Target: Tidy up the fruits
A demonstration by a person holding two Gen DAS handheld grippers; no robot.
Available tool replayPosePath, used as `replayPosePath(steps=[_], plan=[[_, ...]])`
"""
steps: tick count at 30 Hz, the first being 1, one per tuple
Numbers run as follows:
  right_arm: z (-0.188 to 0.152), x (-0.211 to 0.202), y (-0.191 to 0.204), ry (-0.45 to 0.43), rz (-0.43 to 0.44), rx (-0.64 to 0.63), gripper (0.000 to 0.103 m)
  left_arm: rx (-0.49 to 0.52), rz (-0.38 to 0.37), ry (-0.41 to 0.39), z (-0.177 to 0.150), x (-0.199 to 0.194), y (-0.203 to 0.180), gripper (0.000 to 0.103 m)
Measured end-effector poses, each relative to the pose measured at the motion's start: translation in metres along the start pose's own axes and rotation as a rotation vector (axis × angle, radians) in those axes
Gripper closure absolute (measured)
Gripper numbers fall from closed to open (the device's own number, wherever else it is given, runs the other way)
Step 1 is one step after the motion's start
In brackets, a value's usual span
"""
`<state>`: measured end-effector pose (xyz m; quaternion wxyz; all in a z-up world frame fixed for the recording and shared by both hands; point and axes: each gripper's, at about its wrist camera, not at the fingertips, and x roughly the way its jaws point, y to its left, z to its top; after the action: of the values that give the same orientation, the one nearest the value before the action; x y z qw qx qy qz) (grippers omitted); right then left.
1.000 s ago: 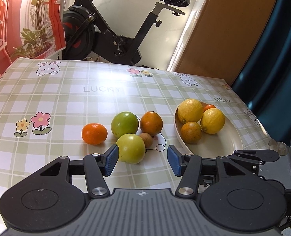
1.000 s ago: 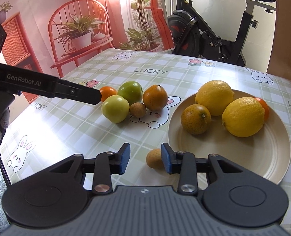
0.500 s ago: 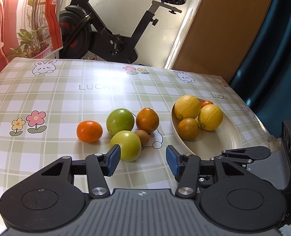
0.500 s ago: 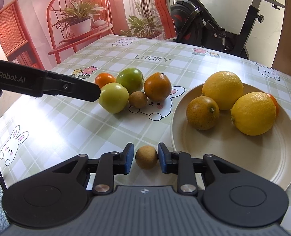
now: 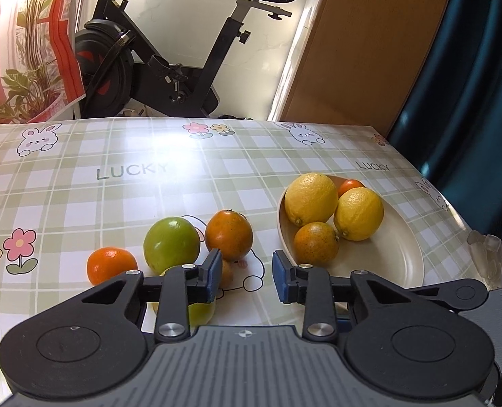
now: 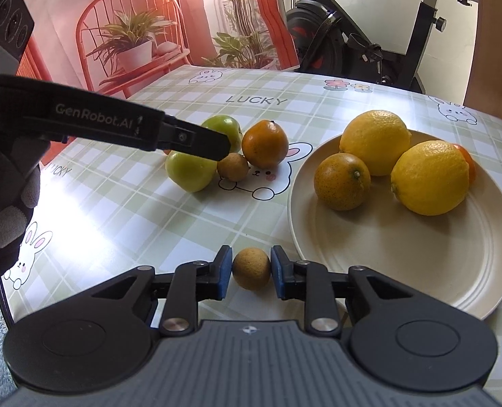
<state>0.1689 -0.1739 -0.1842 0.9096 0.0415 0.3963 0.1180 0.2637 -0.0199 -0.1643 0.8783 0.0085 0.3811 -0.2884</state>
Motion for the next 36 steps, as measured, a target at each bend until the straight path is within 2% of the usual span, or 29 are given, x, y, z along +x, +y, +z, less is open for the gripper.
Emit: replayPosePath(steps=[6,21,36], plan=[[-0.001,-0.001,-0.004,-0.006,0.013,0.013,0.076,0.033,0.048,0.029,0.006,0.023,-0.003,0.069],[-0.002,-0.003,-0.006,-0.015,0.025,0.031,0.076,0.06,0.073,0.056,0.005,0.031,-0.001,0.069],[-0.003,-0.004,-0.007,-0.014,0.023,0.034,0.076,0.153,-0.014,0.132,-0.012,0.021,-0.021,0.069]])
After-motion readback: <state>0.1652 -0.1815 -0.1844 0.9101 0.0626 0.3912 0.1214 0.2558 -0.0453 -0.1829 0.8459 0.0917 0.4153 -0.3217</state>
